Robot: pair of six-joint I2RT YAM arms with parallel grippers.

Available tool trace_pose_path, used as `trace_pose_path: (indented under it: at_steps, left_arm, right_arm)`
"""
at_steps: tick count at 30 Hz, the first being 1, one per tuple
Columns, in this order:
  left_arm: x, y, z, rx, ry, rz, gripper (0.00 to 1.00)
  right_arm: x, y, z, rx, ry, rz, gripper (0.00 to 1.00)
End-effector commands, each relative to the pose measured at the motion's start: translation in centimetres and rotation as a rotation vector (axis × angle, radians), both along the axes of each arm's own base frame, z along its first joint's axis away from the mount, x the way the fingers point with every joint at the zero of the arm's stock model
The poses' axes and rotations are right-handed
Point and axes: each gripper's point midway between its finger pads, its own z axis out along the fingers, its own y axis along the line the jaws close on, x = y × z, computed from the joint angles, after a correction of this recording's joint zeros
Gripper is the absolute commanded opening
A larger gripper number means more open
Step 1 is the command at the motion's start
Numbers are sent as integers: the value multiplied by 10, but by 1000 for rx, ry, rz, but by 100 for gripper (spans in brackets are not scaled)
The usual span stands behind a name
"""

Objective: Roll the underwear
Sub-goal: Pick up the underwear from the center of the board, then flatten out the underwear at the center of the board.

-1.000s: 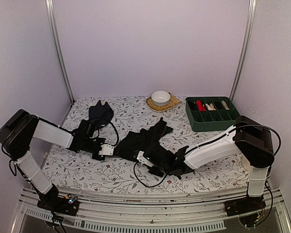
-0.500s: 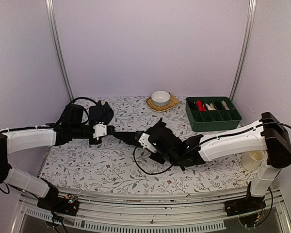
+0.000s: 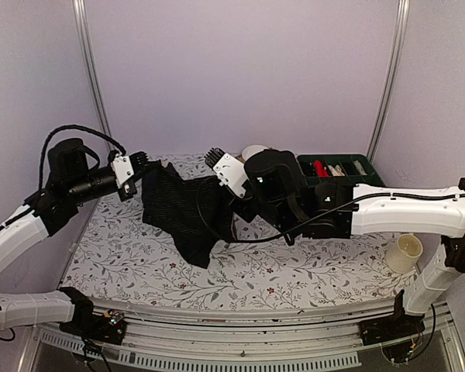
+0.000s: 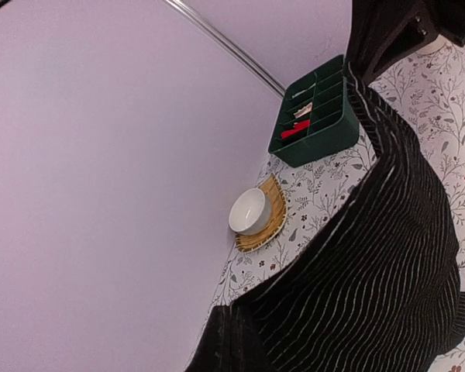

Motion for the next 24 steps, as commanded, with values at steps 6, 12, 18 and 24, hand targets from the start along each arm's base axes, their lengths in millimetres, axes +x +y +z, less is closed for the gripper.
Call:
trace_pose_path:
  at_steps: [6,12,18,24]
  left_arm:
    - [-2,15,-22,-16,99,95,0]
    - [47,19,-50,11,139,238,0]
    - [107,15,-25,-22,41,354,0]
    - [144,2,24,-61,-60,353,0]
  right_arm:
    - [-1,-11,33,4,-86,-99,2]
    - [61,-35,16,-18,-85,-233,2]
    - [127,-46,26,12,-107,-251,2]
    - [160,-44,69,27,-200,-224,2]
